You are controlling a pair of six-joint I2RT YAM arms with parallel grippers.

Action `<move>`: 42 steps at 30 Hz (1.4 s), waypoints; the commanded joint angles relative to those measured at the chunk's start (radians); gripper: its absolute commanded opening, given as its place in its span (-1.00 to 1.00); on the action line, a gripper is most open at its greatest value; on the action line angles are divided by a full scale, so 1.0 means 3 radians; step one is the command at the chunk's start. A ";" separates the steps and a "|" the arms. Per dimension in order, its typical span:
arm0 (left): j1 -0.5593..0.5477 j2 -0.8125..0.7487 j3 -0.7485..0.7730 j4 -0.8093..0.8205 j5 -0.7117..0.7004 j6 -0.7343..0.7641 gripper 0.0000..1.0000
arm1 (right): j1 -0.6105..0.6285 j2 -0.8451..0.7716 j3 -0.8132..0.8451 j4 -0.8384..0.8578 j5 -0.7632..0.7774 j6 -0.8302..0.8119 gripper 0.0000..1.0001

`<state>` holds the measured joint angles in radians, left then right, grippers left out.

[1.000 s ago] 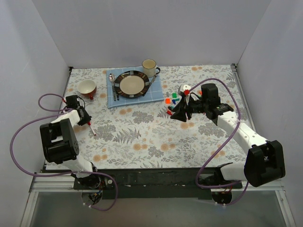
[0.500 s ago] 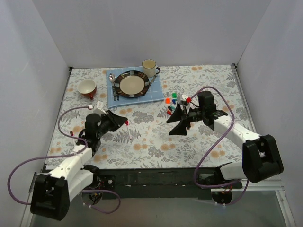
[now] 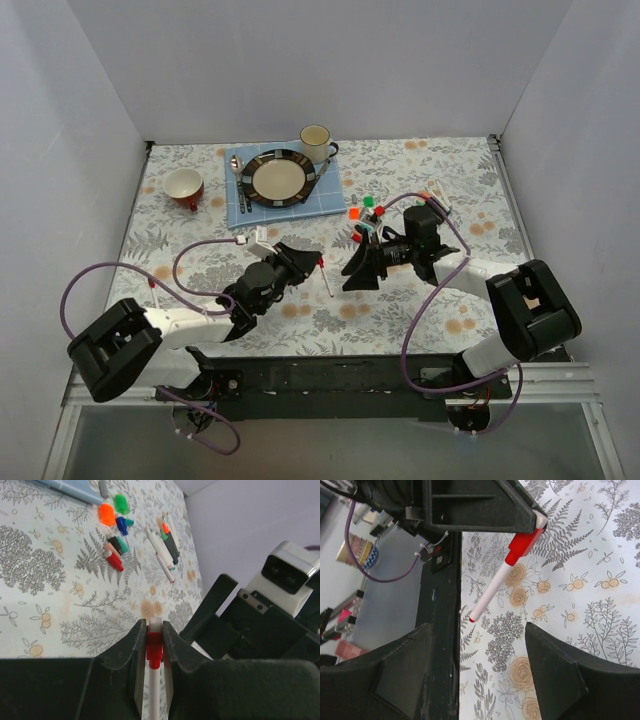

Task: Open the pen caps

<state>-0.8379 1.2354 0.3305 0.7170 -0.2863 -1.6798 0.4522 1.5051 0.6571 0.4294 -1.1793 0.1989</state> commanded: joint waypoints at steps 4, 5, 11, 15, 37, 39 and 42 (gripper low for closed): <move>-0.0336 0.0560 0.0473 0.0540 -0.0922 -0.0035 -1.00 | 0.0016 -0.0042 -0.0140 0.0885 0.0443 0.0870 0.63; -0.0362 0.0611 0.0508 0.0560 -0.0932 -0.0025 -1.00 | 0.0011 -0.0032 -0.0130 0.0850 0.0520 0.0881 0.63; -0.0449 0.0816 0.0637 0.0657 -0.0994 0.0016 -1.00 | 0.0011 0.0101 -0.0023 0.0681 0.0577 0.0820 0.39; -0.0454 0.0847 0.0627 0.0729 -0.0999 0.0001 -1.00 | 0.0011 0.0183 0.0054 0.0604 0.0454 0.0815 -0.33; -0.0301 0.0812 0.0555 0.0760 -0.0043 0.0189 0.06 | 0.0006 -0.0001 0.0658 -0.1287 0.0429 -0.1276 -0.97; -0.0280 0.0781 0.0555 0.0714 -0.0028 0.0200 0.07 | 0.0006 0.0009 0.0668 -0.1303 0.0423 -0.1287 -0.97; -0.0270 0.0780 0.0565 0.0724 0.0008 0.0215 0.05 | 0.0011 0.0020 0.0678 -0.1324 0.0464 -0.1292 -0.97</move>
<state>-0.9291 1.5093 0.4999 0.9478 -0.3016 -1.6386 0.4522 1.5356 0.8223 0.0814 -1.0271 -0.1150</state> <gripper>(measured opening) 0.533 0.095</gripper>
